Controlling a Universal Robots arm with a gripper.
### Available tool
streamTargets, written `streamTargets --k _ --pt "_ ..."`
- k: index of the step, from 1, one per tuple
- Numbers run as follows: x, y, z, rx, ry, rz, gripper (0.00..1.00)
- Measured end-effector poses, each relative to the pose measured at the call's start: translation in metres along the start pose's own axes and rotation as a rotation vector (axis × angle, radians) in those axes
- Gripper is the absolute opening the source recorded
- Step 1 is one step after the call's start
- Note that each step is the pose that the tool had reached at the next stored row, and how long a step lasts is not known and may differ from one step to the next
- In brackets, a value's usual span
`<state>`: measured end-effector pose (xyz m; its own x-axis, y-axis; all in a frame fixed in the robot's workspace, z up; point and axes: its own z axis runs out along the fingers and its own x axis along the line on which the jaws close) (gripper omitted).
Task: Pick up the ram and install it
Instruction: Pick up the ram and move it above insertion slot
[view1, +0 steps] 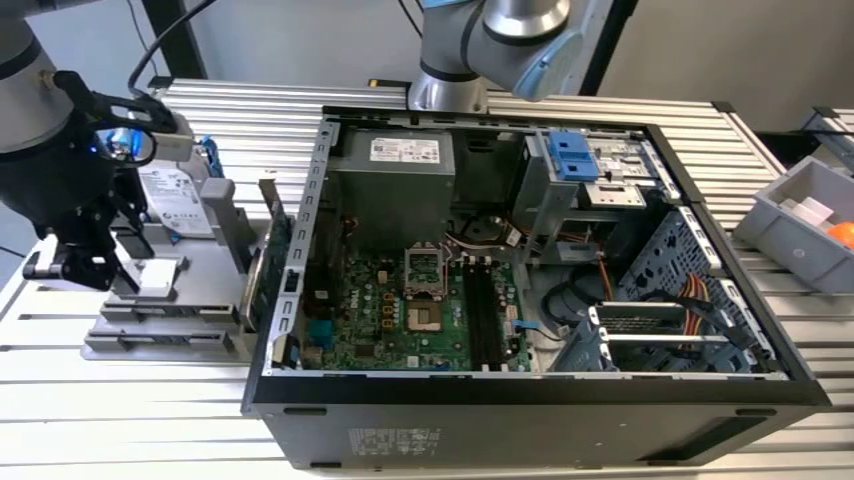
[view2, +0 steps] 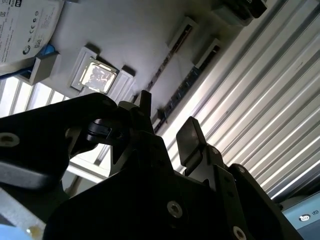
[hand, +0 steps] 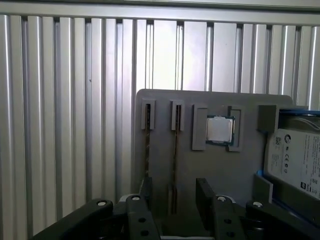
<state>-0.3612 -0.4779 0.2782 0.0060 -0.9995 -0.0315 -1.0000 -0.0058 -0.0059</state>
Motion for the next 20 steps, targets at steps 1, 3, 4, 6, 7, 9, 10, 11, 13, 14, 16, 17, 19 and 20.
streamTargets --k 1,3,4,6,7,9,10,11,13,14,16,17,19,20 --pt "0.0001 0.0000 0.0014 -0.0001 0.0001 0.000 1.00" --pt "0.0007 0.0001 0.0041 -0.0001 0.0001 0.000 1.00" --pt "0.0014 0.0001 0.0053 -0.0003 0.0002 0.000 1.00" --pt "0.0033 0.0002 0.0075 -0.0001 0.0000 0.000 1.00" --pt "0.0046 0.0001 0.0083 -0.0001 0.0001 0.000 1.00" --pt "0.0073 0.0002 0.0098 0.0000 0.0000 0.000 1.00" --pt "0.0084 0.0002 0.0105 -0.0001 0.0001 0.000 1.00" --pt "0.0094 0.0001 0.0111 -0.0002 0.0002 0.000 1.00" --pt "0.0113 0.0002 0.0124 -0.0002 0.0001 0.000 1.00" --pt "0.0122 0.0002 0.0132 -0.0001 0.0001 0.000 1.00" --pt "0.0136 0.0002 0.0146 -0.0001 0.0001 0.000 1.00" --pt "0.0144 0.0002 0.0155 -0.0001 0.0000 0.000 1.00" --pt "0.0156 0.0002 0.0169 -0.0001 0.0001 0.000 1.00" --pt "0.0163 0.0002 0.0176 -0.0001 0.0001 0.000 1.00"
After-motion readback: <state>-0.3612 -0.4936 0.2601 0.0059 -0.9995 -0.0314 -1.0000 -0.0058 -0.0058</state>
